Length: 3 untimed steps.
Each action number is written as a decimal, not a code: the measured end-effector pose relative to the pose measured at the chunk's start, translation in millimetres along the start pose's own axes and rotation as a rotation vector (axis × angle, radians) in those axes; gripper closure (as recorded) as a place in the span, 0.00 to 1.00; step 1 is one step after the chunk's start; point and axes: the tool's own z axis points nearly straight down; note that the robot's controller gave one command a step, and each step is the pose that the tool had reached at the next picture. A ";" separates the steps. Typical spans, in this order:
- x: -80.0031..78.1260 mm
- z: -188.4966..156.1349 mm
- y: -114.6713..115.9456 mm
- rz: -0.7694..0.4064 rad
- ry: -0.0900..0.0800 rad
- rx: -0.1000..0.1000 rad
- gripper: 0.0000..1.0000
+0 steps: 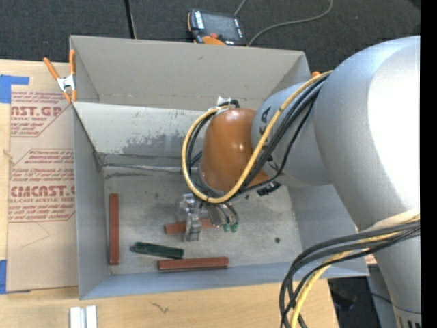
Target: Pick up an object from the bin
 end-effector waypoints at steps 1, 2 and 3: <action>34.2 -129.0 -4.0 -0.067 -0.007 0.001 1.00; 34.8 -124.5 -4.1 -0.067 -0.001 0.001 0.00; 29.9 -27.9 30.6 -0.003 0.007 -0.001 0.00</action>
Offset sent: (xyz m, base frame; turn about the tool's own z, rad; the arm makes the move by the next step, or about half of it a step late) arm -0.0342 -0.0093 0.1248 -0.0664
